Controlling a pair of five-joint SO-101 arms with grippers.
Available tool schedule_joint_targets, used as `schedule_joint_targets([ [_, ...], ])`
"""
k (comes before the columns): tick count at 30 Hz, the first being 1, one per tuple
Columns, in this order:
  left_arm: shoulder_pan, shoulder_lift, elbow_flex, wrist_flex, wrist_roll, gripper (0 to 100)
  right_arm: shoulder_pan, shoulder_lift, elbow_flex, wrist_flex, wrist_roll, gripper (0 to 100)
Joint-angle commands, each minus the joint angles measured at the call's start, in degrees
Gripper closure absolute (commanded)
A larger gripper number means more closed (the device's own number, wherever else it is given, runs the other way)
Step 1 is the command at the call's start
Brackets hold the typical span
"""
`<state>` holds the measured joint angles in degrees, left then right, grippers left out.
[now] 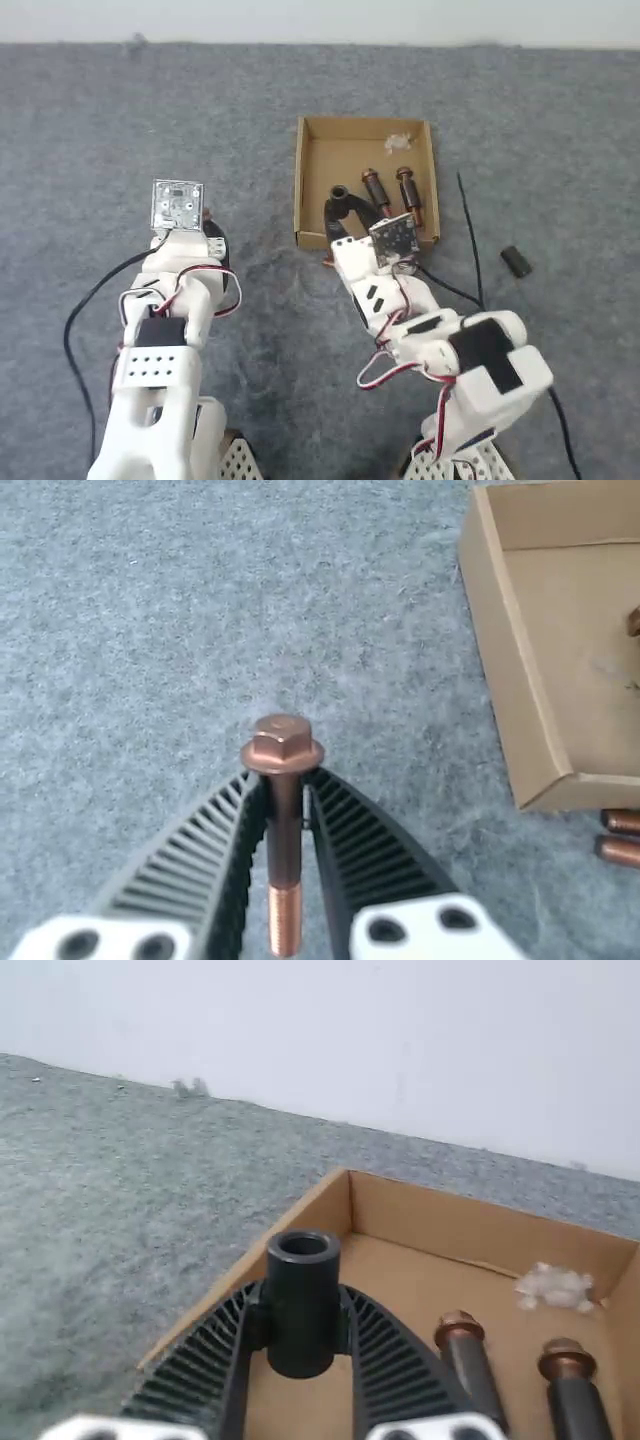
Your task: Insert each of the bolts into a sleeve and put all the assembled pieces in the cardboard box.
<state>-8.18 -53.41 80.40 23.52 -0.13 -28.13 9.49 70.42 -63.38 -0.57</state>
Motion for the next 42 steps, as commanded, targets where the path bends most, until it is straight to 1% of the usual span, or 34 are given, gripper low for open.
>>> schedule_joint_targets([
  [1,0.0,-1.8,0.3,-3.7,-0.4,99,-2.0,0.9,-4.1,-0.8,-0.5,99.2],
  [4,0.0,-1.8,1.6,-7.0,-0.4,99,-2.7,2.7,-3.6,-0.8,-0.5,99.2],
  [8,0.0,-1.8,1.7,-7.1,-0.4,99,-2.4,3.6,0.4,-2.3,-0.5,99.2],
  [13,0.1,-1.9,1.7,-7.2,-0.4,99,-2.9,3.9,7.3,-11.7,-0.6,99.2],
  [25,0.1,-1.9,1.8,-7.2,-0.4,99,-2.9,3.8,16.9,-25.5,-0.7,99.3],
  [31,0.1,-1.9,1.8,-7.2,-0.4,99,-2.9,3.6,23.1,-33.1,-4.0,99.3],
  [40,0.1,-1.9,1.8,-7.2,-0.4,99,-2.4,4.0,23.6,-33.3,-4.0,99.3],
  [42,0.1,-1.9,1.9,-7.2,-0.4,99,-2.4,4.1,23.5,-33.0,-5.5,99.3],
])
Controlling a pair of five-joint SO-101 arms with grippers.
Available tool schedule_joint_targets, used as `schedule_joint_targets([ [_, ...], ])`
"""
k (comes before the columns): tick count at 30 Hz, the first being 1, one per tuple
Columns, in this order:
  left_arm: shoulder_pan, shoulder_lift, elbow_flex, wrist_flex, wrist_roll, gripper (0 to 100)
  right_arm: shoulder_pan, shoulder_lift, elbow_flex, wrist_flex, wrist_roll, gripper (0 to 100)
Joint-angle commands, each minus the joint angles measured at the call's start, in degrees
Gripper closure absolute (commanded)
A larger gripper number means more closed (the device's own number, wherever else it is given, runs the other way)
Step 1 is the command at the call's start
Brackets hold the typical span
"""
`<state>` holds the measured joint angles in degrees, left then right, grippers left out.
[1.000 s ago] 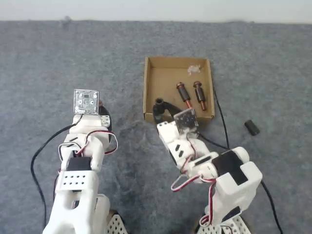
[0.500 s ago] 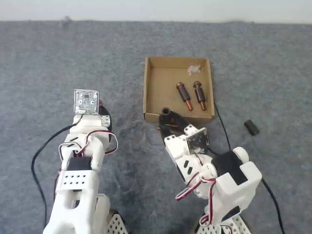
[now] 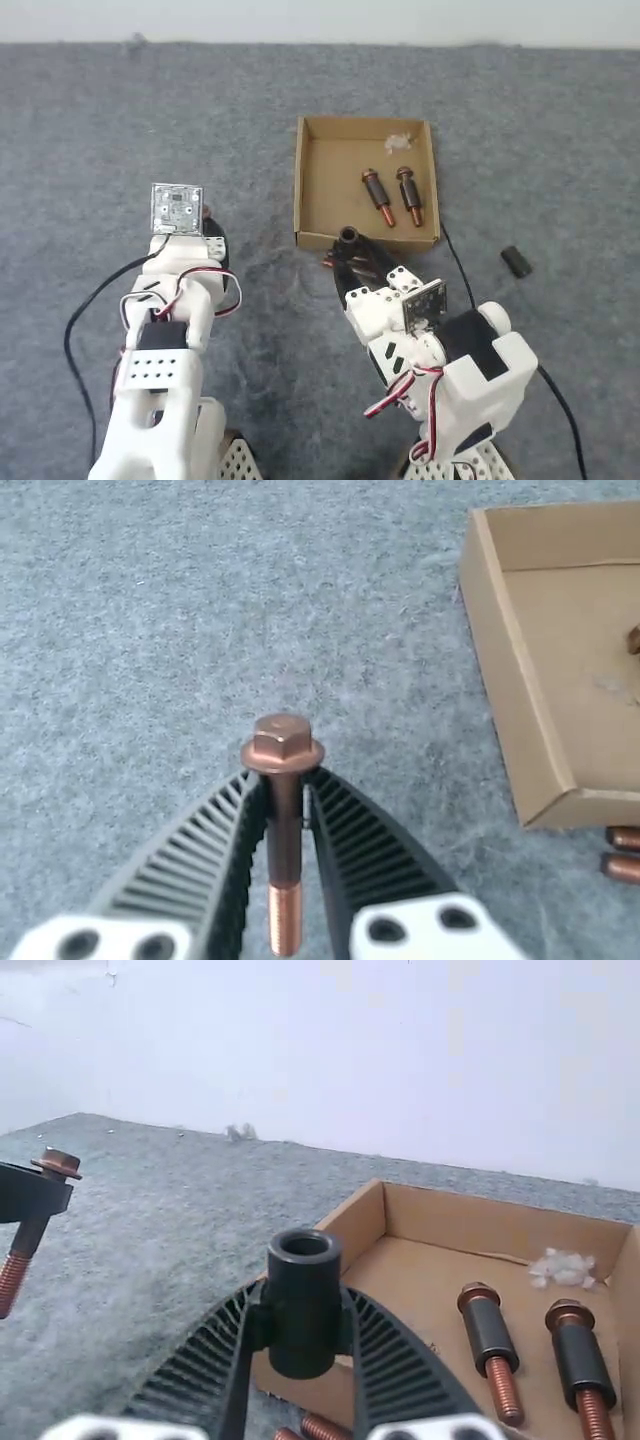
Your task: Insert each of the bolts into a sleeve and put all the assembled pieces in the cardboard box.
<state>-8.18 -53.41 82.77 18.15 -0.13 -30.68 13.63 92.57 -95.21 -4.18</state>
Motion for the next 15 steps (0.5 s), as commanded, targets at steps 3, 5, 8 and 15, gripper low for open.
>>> schedule_joint_targets([
  [3,0.9,-1.9,-0.2,-1.8,-0.3,99,0.0,0.0,1.3,1.2,-4.2,99.3],
  [5,3.2,-1.9,1.1,-3.1,-0.2,99,0.0,0.0,1.3,2.2,-4.4,99.3],
  [8,7.6,-2.2,3.7,-9.2,0.0,99,0.4,0.0,1.3,2.7,-4.4,99.3],
  [15,16.0,-2.4,8.6,-28.3,8.5,99,1.6,3.8,-0.4,3.5,-4.6,99.3],
])
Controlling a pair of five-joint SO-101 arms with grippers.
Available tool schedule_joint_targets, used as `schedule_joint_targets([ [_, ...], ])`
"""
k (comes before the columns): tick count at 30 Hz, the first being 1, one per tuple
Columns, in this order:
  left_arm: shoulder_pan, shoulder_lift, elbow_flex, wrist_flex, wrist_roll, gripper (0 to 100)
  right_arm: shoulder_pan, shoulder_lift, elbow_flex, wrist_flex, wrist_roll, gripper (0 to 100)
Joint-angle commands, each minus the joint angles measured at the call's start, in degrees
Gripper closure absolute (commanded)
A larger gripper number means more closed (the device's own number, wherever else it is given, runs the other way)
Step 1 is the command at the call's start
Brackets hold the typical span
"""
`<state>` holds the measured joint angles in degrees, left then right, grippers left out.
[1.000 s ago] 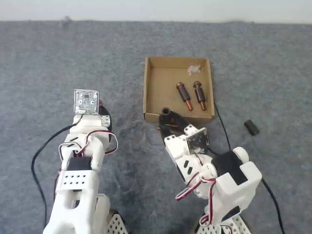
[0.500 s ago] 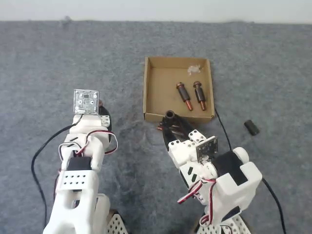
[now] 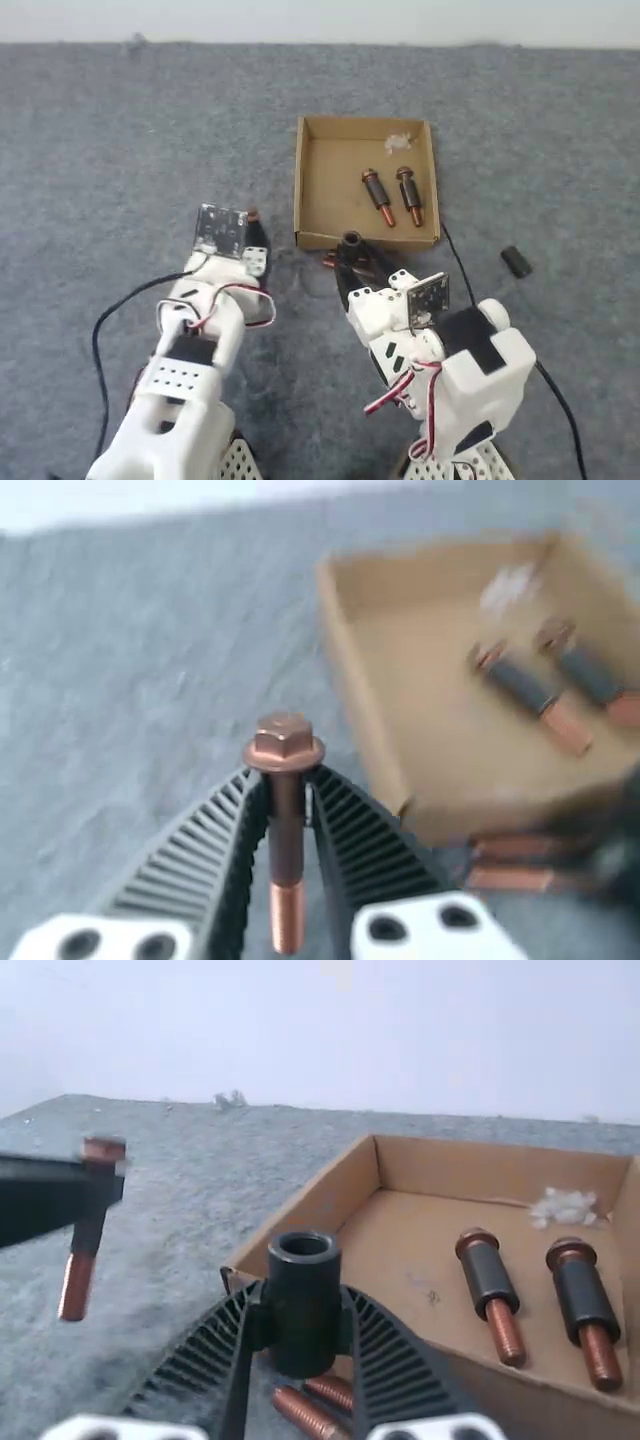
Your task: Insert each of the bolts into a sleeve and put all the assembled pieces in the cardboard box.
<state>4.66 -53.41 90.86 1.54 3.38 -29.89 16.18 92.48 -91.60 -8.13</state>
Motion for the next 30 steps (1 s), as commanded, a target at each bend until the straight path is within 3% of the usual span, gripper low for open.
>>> schedule_joint_targets([
  [1,3.3,-2.4,0.9,-14.5,6.0,99,0.8,2.1,-0.5,-1.1,-0.5,99.3],
  [4,2.9,-2.4,1.2,-19.5,7.0,99,0.7,4.6,-0.7,-4.4,-0.5,99.3],
  [12,4.0,-2.4,0.6,-23.9,6.9,99,0.5,7.3,-1.8,-6.0,-0.5,99.3],
  [20,13.6,-2.5,-4.5,-14.5,6.9,99,0.5,7.4,-1.8,-6.8,-0.5,99.3],
  [30,21.7,-2.5,-10.0,-14.6,6.9,99,0.5,7.4,-1.8,-6.8,-0.3,99.3],
])
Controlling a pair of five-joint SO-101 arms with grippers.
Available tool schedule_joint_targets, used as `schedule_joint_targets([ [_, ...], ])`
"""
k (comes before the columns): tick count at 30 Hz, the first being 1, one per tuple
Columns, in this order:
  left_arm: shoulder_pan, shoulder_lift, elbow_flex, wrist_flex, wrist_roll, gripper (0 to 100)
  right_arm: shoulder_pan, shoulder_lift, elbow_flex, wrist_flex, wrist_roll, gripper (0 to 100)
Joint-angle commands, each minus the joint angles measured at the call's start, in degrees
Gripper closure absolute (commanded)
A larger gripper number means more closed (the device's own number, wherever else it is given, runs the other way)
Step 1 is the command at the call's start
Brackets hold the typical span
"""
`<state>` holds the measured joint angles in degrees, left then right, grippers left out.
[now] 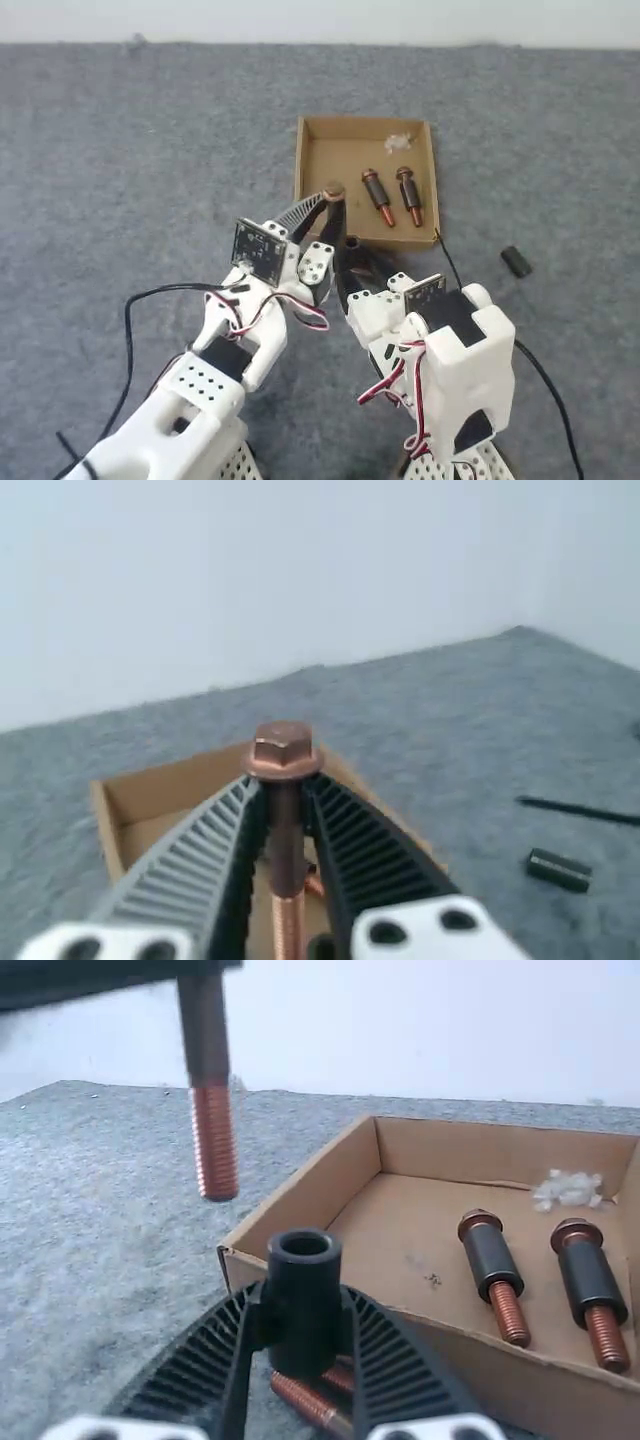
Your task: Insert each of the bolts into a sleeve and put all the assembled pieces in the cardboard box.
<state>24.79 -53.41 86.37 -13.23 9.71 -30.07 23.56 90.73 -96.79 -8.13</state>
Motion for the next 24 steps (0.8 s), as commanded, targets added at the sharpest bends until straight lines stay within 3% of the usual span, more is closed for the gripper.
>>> schedule_joint_targets([
  [1,1.9,-2.5,-5.8,0.3,0.6,99,0.7,0.0,-0.1,-1.6,-0.3,99.3],
  [8,3.6,-2.5,-5.8,0.4,0.8,99,0.9,0.0,-1.5,-1.6,-0.3,99.2],
  [14,3.4,-2.5,-5.8,0.6,8.2,99,0.9,0.0,-1.6,-1.5,-0.3,99.2],
  [24,2.6,-1.9,-6.0,5.1,8.4,99,0.7,0.0,-1.1,-1.5,-0.2,99.2],
])
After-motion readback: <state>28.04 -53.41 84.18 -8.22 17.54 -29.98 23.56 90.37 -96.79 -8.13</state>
